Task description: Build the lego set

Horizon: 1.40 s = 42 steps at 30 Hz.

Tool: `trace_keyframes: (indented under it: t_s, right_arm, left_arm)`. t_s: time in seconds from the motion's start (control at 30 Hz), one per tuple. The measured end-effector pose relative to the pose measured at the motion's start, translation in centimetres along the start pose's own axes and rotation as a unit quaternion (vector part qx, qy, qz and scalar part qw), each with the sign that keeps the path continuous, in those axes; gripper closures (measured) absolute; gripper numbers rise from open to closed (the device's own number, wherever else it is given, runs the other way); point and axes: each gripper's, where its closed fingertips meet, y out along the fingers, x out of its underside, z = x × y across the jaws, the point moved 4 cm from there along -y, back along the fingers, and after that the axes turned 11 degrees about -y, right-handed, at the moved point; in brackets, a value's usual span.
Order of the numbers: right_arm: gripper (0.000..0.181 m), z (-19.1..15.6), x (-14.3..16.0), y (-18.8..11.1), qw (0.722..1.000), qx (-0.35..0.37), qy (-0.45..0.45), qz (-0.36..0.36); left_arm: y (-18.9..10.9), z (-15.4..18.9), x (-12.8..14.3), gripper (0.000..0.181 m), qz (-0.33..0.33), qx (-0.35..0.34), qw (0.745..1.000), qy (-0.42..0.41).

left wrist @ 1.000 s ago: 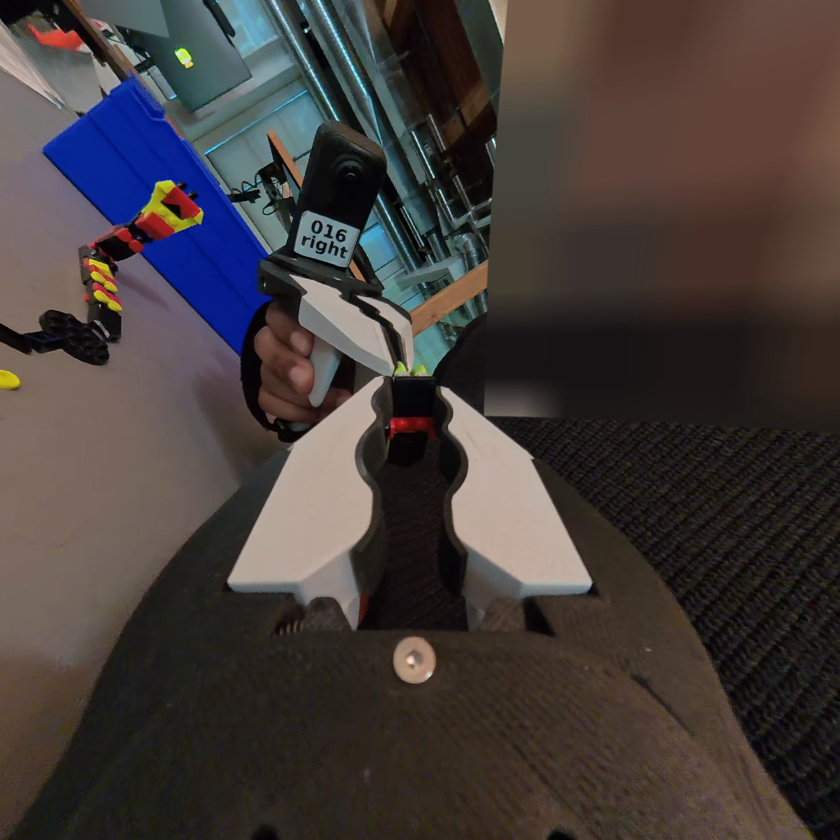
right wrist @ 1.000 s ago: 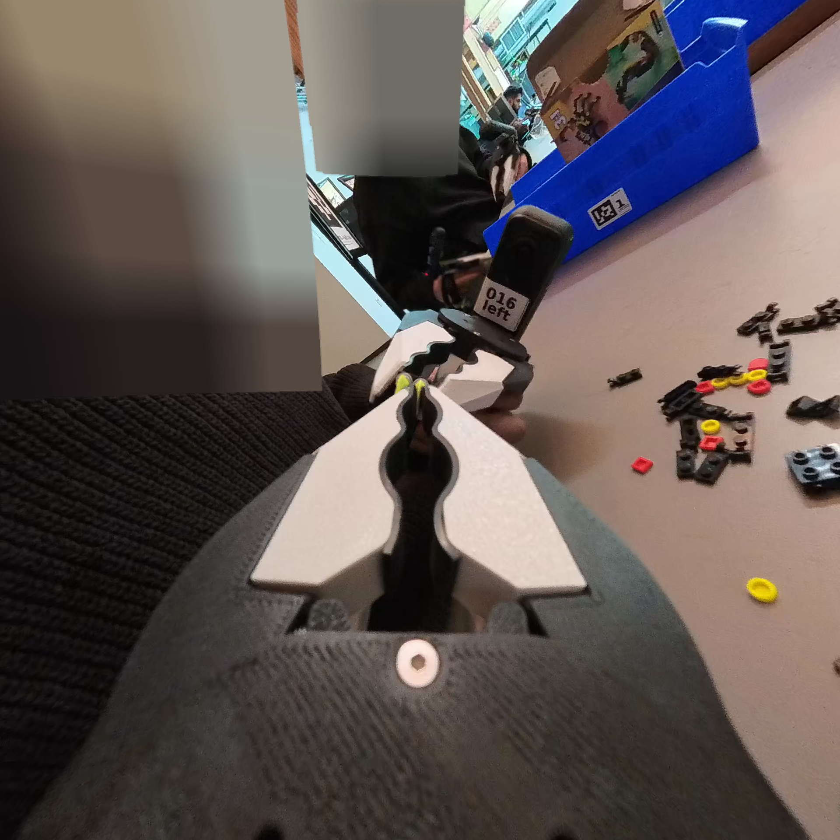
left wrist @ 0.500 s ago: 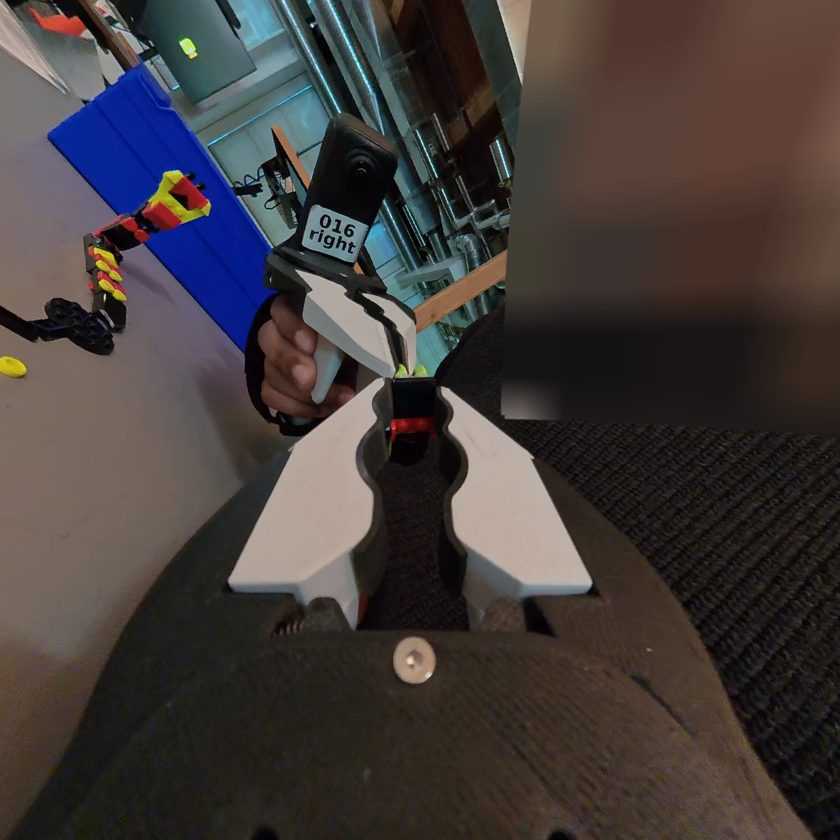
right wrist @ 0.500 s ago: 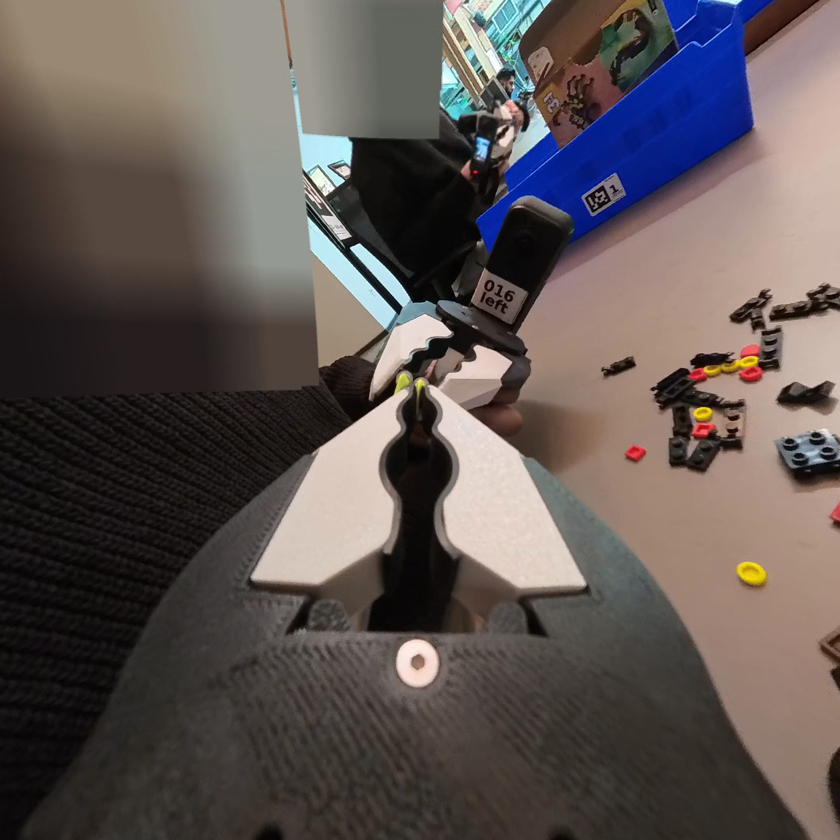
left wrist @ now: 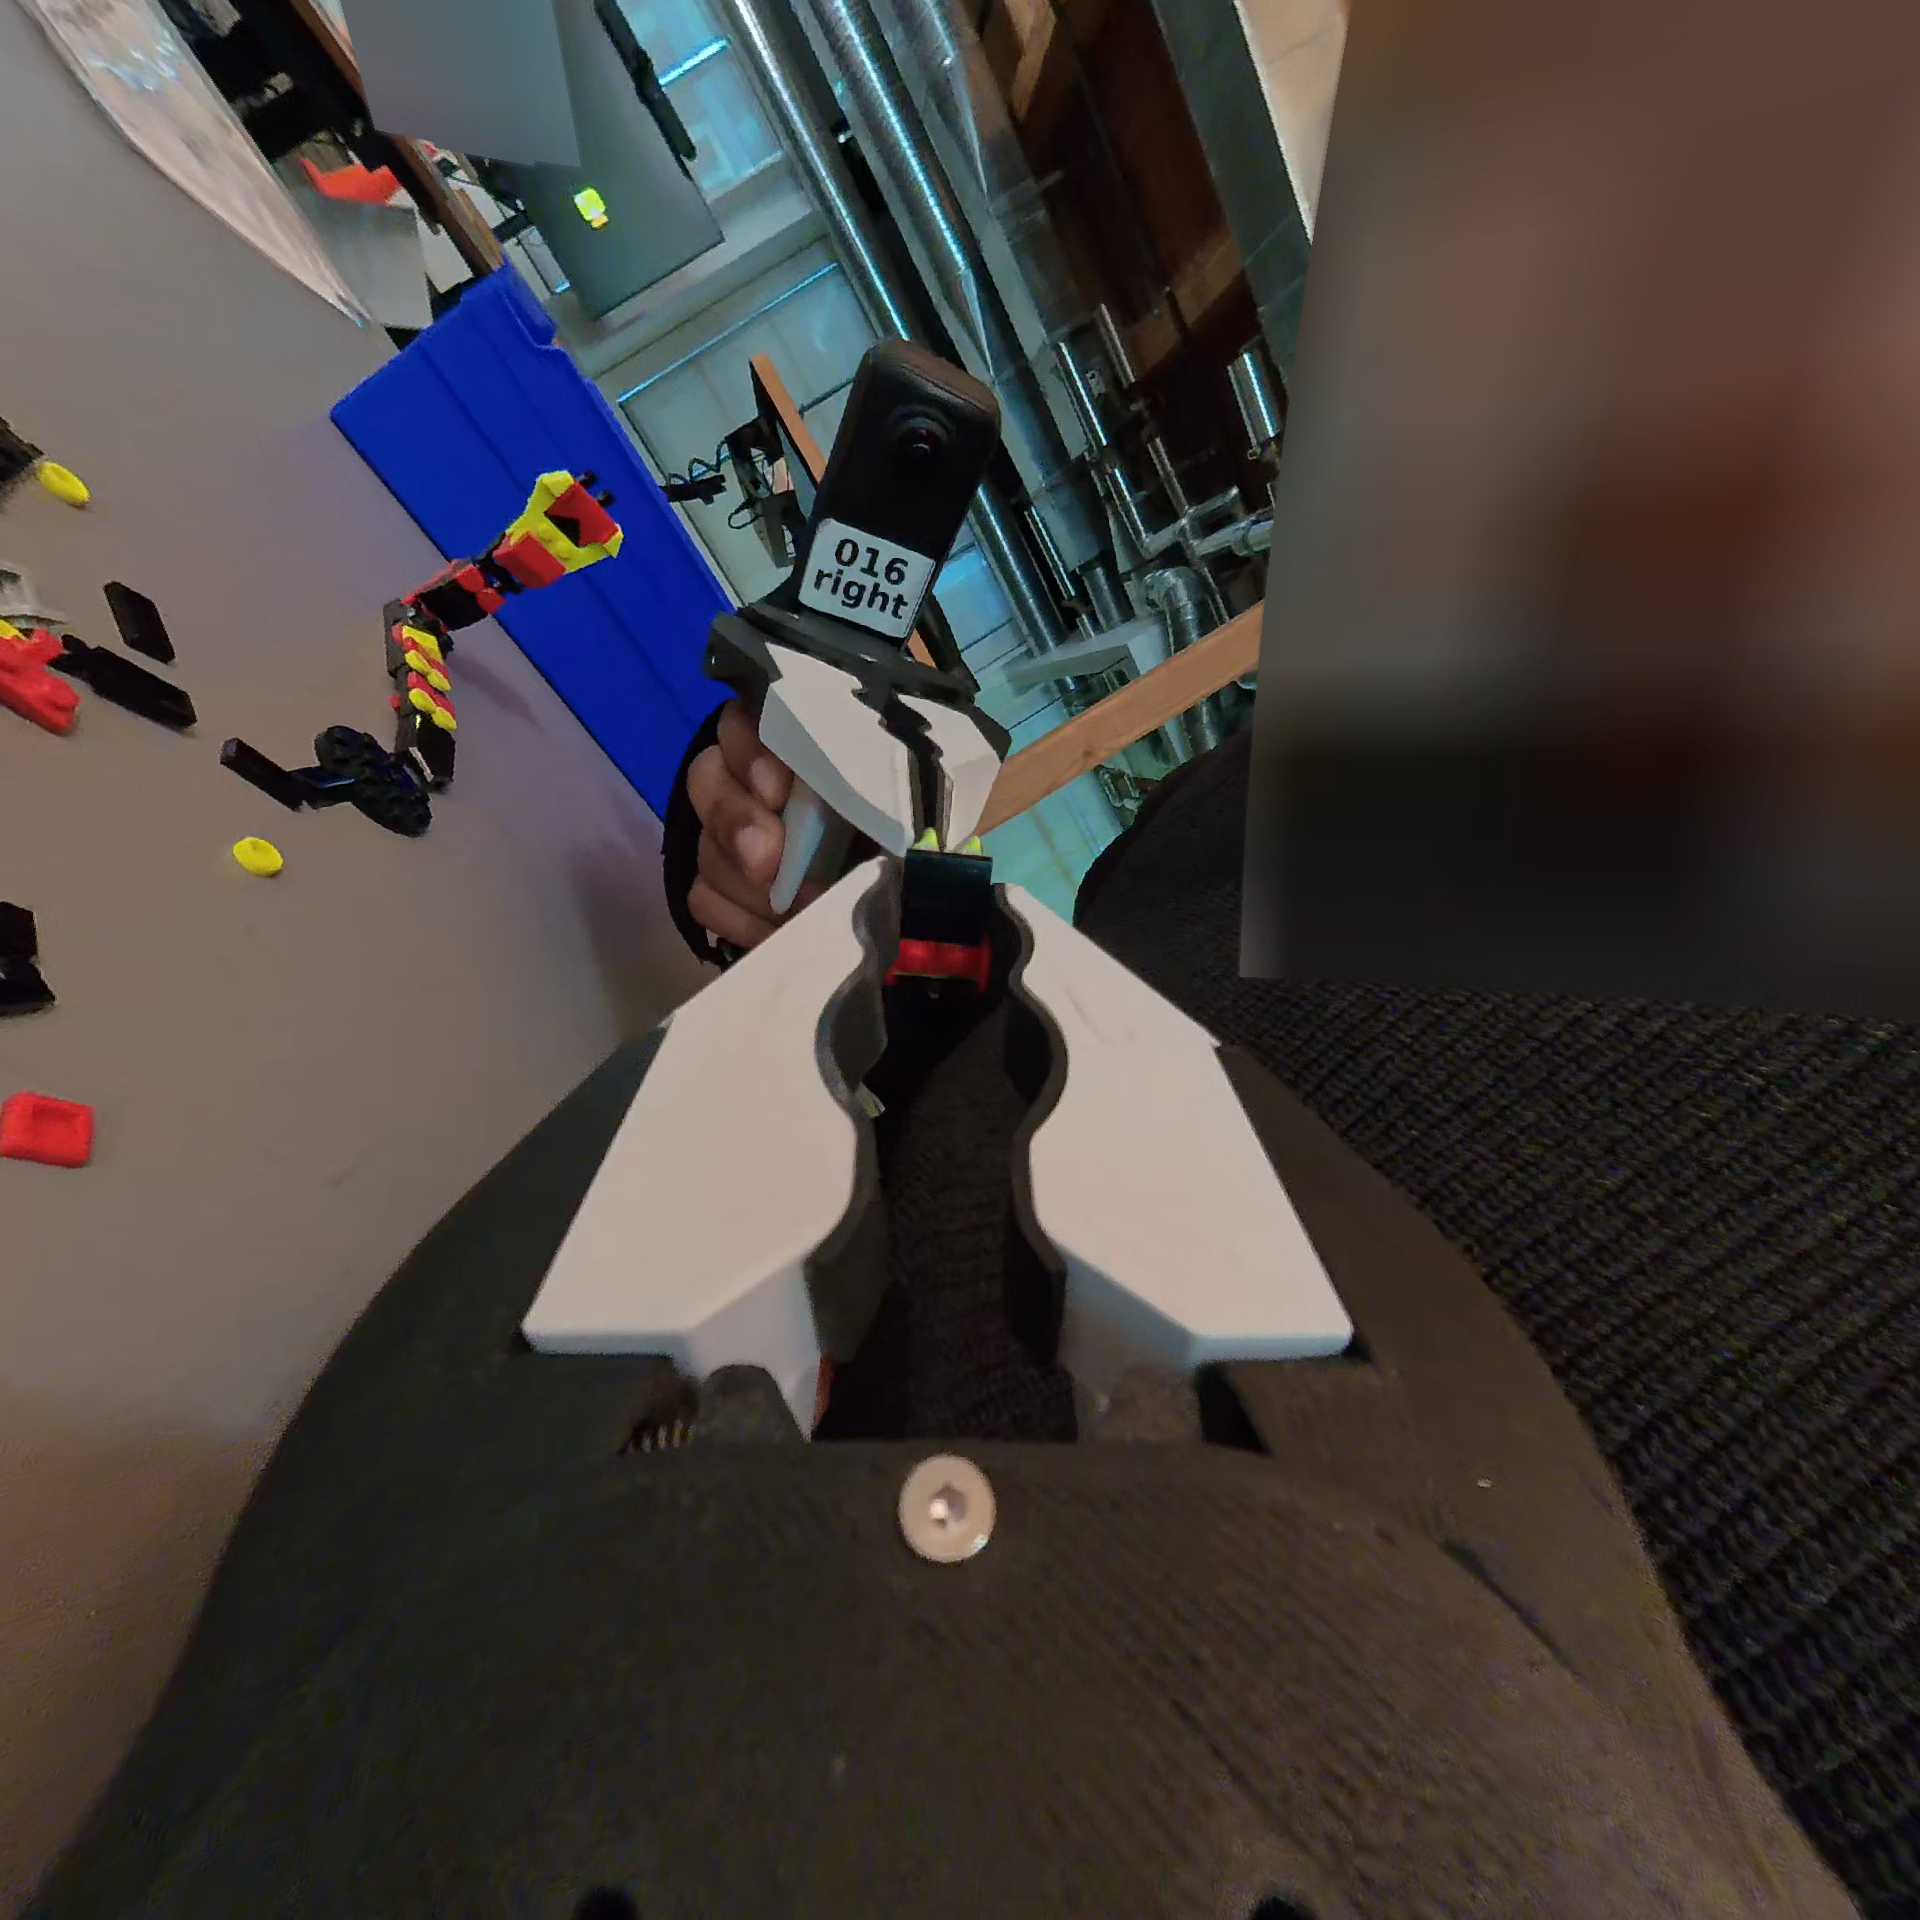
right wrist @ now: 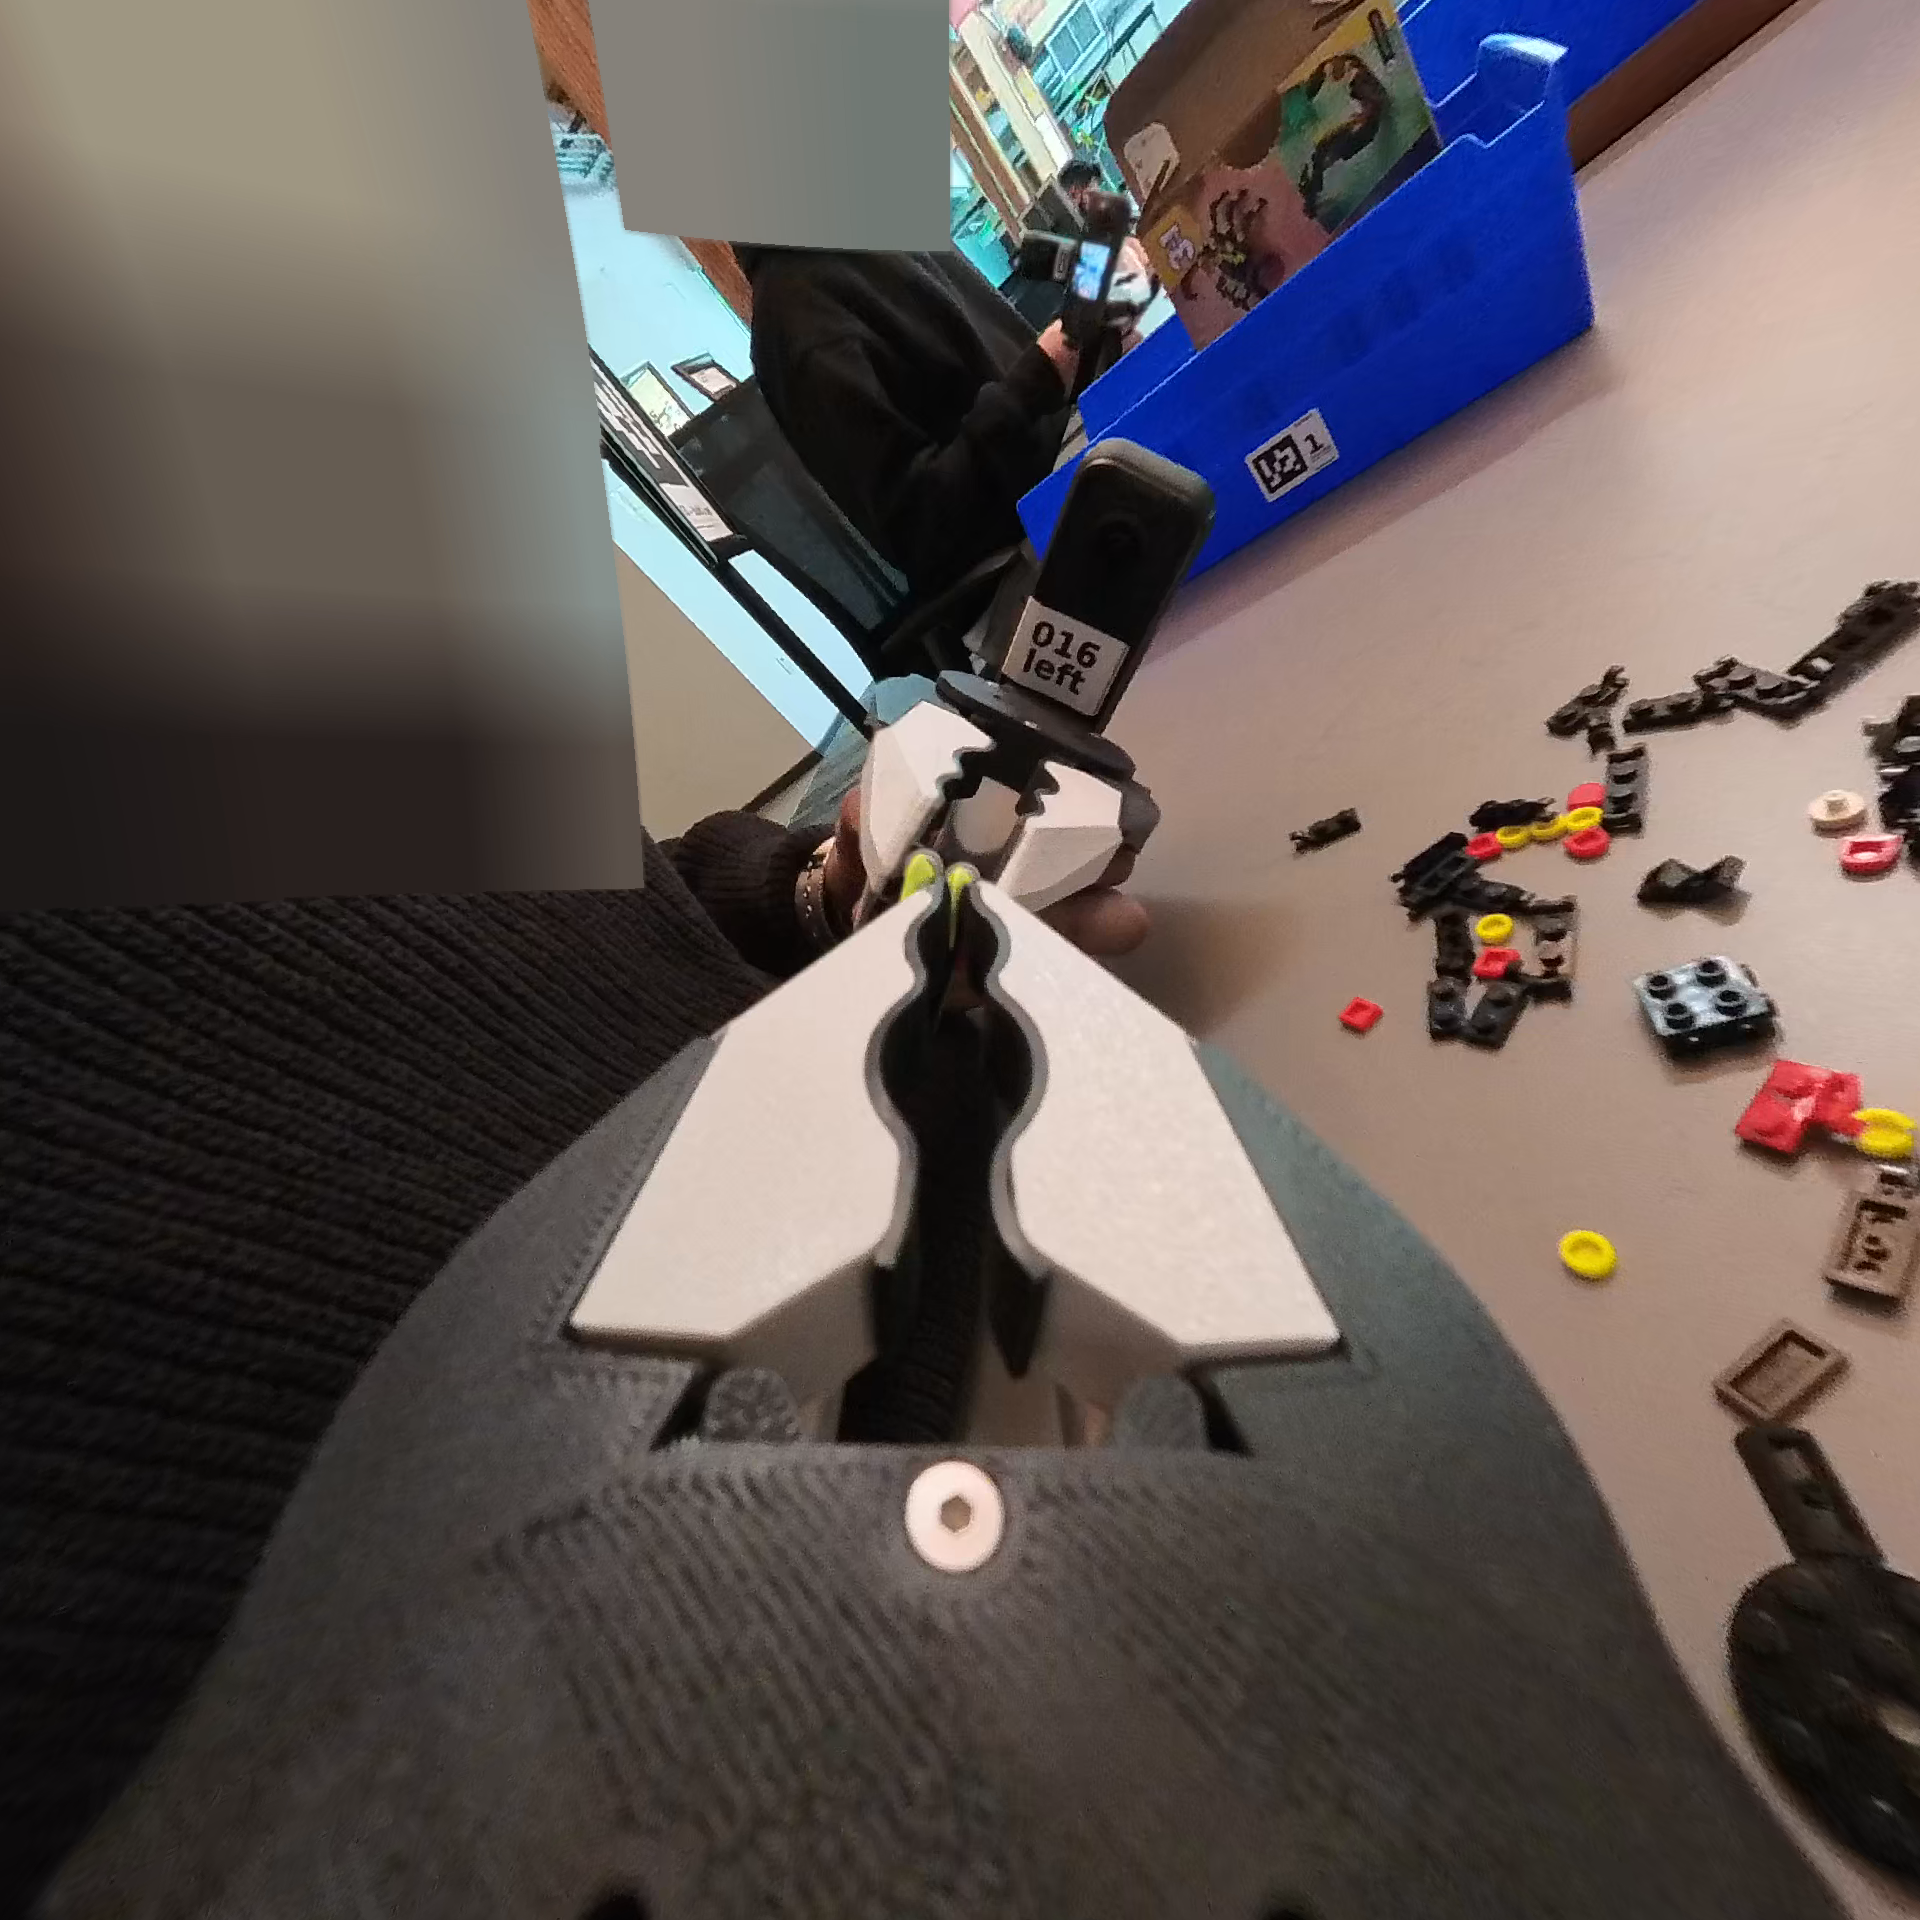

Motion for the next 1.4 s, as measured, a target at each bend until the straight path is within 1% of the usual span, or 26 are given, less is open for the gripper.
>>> trace_keyframes:
  t_s: [0.2, 0.23, 0.3, 0.37, 0.43, 0.6, 0.7, 0.8, 1.07, 1.17, 1.27, 1.4]
  right_arm:
    - [0.181, -0.1, -0.1, 0.0, 1.0, -0.009, 0.012, 0.009]
    - [0.178, -0.1, -0.2, 0.0, 1.0, -0.009, 0.015, 0.013]
    - [0.167, 0.2, -0.6, -0.4, 0.999, -0.004, 0.022, 0.032]
    - [0.166, 0.3, -1.2, -0.9, 0.998, -0.009, 0.033, 0.055]
    - [0.167, 0.3, -1.3, -1.1, 0.997, -0.011, 0.039, 0.064]
    - [0.171, -0.3, -0.6, -0.2, 0.999, -0.022, 0.027, 0.032]
    - [0.173, -0.6, -0.6, 0.0, 0.999, -0.027, 0.018, 0.028]
    - [0.181, -0.8, -0.6, 0.0, 0.999, -0.034, 0.014, 0.03]
    - [0.181, -0.8, -0.5, 0.0, 0.999, -0.031, 0.007, 0.019]
    - [0.177, -0.8, -0.4, -0.1, 1.0, -0.026, -0.01, 0.009]
    - [0.181, -0.8, -0.1, 0.0, 0.999, -0.013, -0.04, -0.011]
    - [0.181, -0.8, 0.0, 0.1, 0.998, -0.004, -0.056, -0.021]
  left_arm:
    - [0.0, 0.2, 0.1, 0.168, -0.002, 0.006, 1.0, 0.002]
    - [0.0, 0.3, 0.0, 0.168, -0.002, 0.009, 1.0, 0.004]
    - [-0.1, 0.4, -0.1, 0.168, 0.003, 0.012, 1.0, 0.01]
    - [-0.3, 0.4, -0.3, 0.168, 0.009, 0.009, 1.0, 0.019]
    - [-0.4, 0.6, -0.3, 0.168, 0.009, 0.013, 1.0, 0.026]
    - [-0.5, 1.2, -0.2, 0.169, 0.006, 0.019, 0.997, 0.073]
    - [-0.5, 1.4, 0.1, 0.169, -0.009, 0.001, 0.994, 0.112]
    - [-0.4, 1.3, 0.3, 0.169, -0.021, -0.012, 0.991, 0.133]
    - [-0.4, 1.2, 0.3, 0.169, -0.026, -0.018, 0.99, 0.136]
    - [-0.4, 1.0, 0.3, 0.169, -0.028, -0.02, 0.99, 0.134]
    - [-0.4, 0.9, 0.3, 0.169, -0.031, -0.023, 0.991, 0.132]
    - [-0.4, 0.8, 0.3, 0.169, -0.036, -0.028, 0.99, 0.131]
